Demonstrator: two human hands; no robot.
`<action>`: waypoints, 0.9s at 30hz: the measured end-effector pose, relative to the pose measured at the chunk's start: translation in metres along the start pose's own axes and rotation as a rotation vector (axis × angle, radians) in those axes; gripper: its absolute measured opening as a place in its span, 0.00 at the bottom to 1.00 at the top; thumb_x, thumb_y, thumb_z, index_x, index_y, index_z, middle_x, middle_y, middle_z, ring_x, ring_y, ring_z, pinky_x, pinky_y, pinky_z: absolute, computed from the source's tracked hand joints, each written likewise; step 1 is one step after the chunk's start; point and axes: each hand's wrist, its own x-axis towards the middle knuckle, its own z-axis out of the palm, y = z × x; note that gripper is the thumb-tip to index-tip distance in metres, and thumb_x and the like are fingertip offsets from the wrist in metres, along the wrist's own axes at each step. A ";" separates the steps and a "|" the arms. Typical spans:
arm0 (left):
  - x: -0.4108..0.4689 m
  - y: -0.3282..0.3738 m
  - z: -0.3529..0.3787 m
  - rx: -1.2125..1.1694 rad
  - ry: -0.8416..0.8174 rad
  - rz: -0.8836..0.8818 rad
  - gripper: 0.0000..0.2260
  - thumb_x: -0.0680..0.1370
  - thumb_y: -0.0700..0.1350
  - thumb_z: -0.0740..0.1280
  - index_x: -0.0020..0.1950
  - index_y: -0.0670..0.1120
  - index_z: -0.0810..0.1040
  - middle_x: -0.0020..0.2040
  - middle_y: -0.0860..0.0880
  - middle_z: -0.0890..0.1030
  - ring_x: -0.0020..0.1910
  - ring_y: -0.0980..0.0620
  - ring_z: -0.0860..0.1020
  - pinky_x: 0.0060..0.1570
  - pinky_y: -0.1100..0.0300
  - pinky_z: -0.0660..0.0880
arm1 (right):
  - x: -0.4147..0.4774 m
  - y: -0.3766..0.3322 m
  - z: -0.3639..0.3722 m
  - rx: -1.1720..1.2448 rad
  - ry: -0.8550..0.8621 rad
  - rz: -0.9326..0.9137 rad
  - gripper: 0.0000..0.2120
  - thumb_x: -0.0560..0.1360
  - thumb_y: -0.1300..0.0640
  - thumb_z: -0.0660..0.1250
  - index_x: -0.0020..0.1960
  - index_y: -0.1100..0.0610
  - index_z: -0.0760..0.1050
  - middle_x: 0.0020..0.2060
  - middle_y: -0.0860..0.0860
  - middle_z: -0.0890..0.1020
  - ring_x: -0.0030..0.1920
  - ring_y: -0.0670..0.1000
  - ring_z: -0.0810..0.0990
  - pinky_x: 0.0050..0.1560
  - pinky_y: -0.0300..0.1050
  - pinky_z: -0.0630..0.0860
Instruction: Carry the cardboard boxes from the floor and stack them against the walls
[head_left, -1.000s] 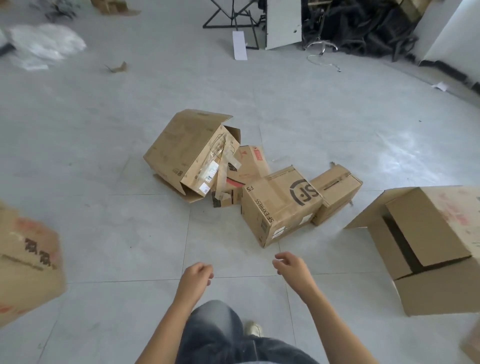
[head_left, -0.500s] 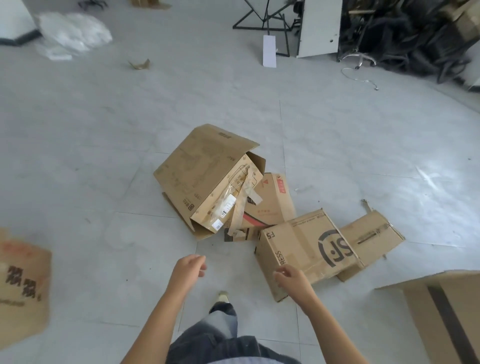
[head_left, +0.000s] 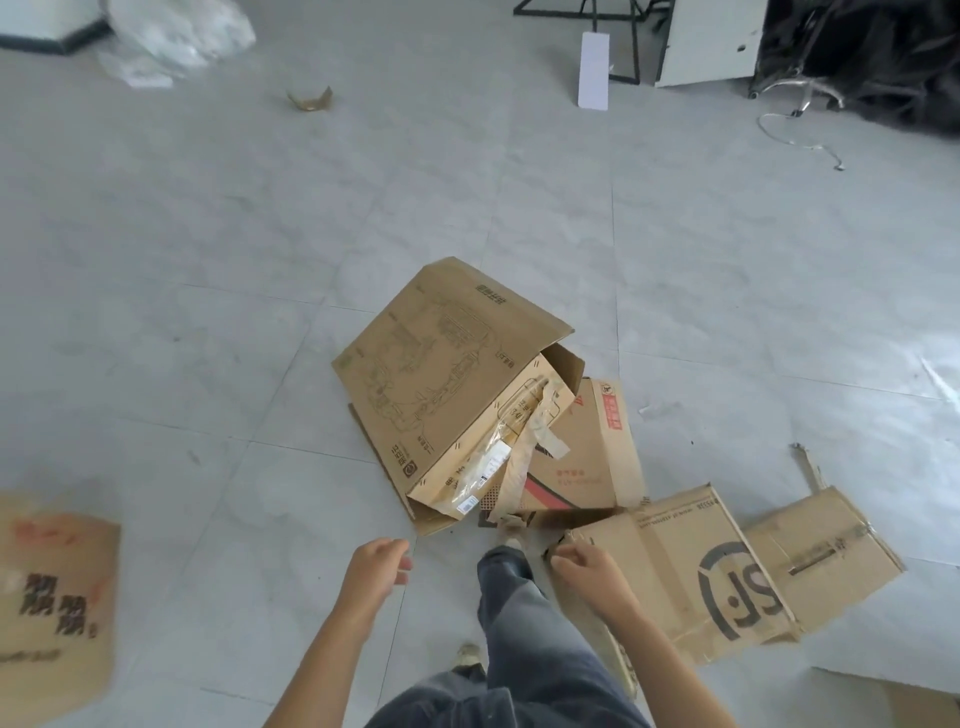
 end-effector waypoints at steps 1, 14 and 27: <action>0.010 0.012 -0.002 -0.006 0.016 0.011 0.08 0.80 0.42 0.59 0.47 0.41 0.75 0.46 0.42 0.79 0.42 0.49 0.76 0.41 0.58 0.69 | 0.015 -0.009 -0.004 0.009 -0.004 -0.002 0.02 0.76 0.56 0.64 0.48 0.51 0.73 0.41 0.48 0.77 0.44 0.48 0.76 0.42 0.36 0.73; 0.162 0.215 0.042 0.146 0.004 0.093 0.08 0.78 0.42 0.59 0.39 0.43 0.69 0.38 0.46 0.72 0.38 0.50 0.70 0.37 0.58 0.64 | 0.230 -0.123 -0.104 0.191 0.000 0.105 0.11 0.78 0.58 0.60 0.57 0.62 0.73 0.40 0.51 0.77 0.41 0.49 0.75 0.38 0.37 0.70; 0.322 0.315 0.068 0.735 -0.186 0.236 0.21 0.81 0.45 0.56 0.73 0.45 0.62 0.39 0.61 0.67 0.31 0.59 0.70 0.31 0.67 0.68 | 0.401 -0.155 -0.118 0.537 0.198 0.506 0.08 0.76 0.61 0.58 0.48 0.66 0.72 0.32 0.53 0.70 0.32 0.50 0.66 0.32 0.40 0.62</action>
